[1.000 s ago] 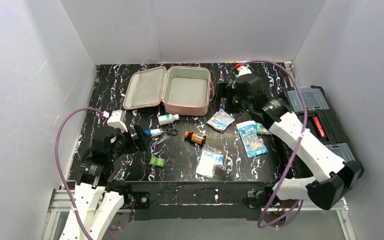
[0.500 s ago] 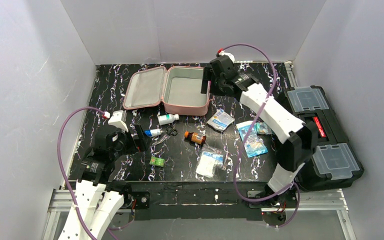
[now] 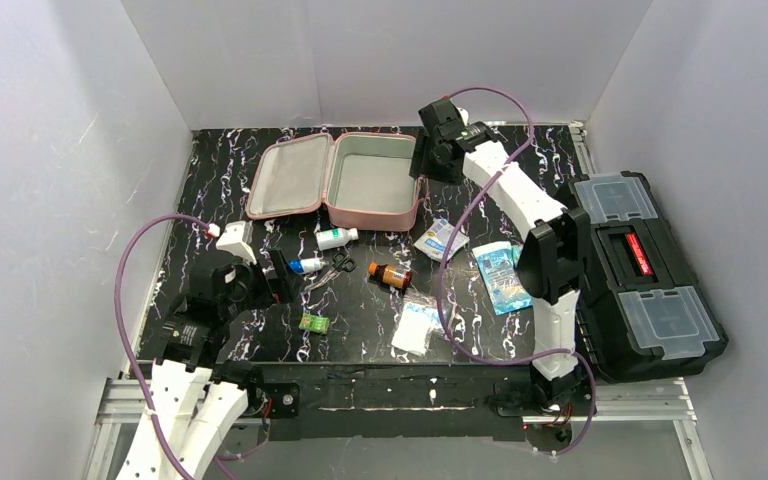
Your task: Organize the medicine kit
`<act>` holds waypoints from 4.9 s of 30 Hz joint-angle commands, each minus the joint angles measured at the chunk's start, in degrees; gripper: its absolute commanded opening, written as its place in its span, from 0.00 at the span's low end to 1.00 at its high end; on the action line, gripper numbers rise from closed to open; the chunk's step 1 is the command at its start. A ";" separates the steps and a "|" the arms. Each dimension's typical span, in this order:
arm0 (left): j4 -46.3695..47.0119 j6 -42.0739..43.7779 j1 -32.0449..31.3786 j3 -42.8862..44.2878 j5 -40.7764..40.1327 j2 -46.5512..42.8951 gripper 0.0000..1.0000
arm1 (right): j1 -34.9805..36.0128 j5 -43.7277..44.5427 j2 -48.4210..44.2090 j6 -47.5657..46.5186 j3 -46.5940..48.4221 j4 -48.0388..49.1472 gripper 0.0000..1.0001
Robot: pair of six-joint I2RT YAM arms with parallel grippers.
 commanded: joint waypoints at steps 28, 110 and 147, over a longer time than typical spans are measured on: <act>-0.66 -0.04 -0.47 0.17 -0.86 -1.91 1.00 | 0.35 -4.33 19.36 -0.11 16.80 -5.10 0.37; -0.63 0.21 -0.47 0.13 -1.12 -1.41 1.00 | 19.17 -18.88 -14.49 -51.84 -36.63 19.29 0.82; -0.55 0.24 -0.47 0.04 -0.62 -0.91 1.00 | 22.07 -15.99 -9.79 -50.01 -38.45 18.32 0.47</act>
